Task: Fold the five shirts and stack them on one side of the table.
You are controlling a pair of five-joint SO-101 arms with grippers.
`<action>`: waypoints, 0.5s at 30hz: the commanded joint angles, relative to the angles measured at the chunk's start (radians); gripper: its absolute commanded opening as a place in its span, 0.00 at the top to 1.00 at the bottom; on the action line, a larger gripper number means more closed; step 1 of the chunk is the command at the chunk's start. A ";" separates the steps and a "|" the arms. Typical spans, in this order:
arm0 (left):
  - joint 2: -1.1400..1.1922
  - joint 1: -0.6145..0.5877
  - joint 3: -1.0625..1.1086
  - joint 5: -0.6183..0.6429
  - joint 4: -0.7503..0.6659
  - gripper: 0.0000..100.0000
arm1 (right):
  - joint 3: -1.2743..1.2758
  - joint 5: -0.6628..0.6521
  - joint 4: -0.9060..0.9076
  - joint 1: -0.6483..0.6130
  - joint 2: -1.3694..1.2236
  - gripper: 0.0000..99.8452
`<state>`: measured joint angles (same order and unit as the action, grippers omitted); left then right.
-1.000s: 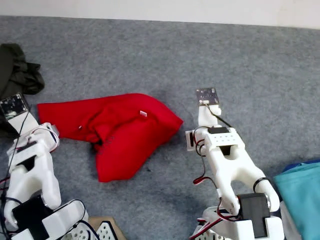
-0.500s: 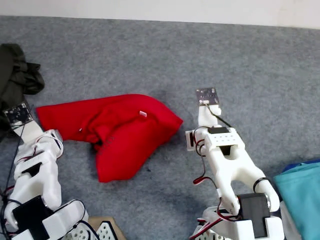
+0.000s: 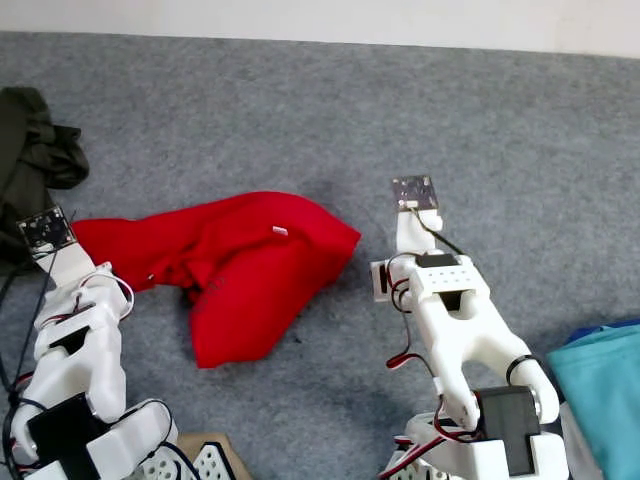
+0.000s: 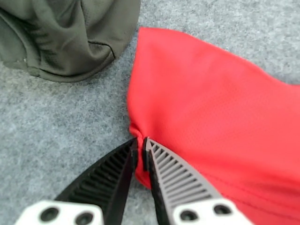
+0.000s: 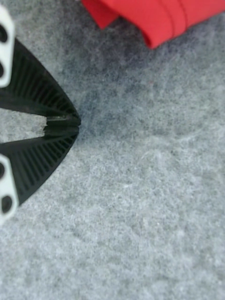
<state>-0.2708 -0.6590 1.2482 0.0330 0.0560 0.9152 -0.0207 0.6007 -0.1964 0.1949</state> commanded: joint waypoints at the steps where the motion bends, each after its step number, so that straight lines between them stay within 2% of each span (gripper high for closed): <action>1: -0.016 0.013 -0.048 -0.006 -0.008 0.99 | -0.015 -0.009 -0.016 -0.010 0.002 0.99; 5: -0.024 0.013 -0.081 -0.005 -0.006 0.99 | -0.015 -0.009 -0.016 -0.010 0.002 0.99; 10: -0.025 0.068 -0.148 -0.005 0.006 0.99 | -0.019 -0.006 -0.016 -0.010 0.012 0.99; 15: -0.027 0.150 -0.275 -0.003 0.195 0.99 | -0.077 0.104 -0.002 -0.036 0.025 0.99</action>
<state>-0.2693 -0.5669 1.0733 0.0330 0.1404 0.9122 0.0269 0.6007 -0.2025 0.1949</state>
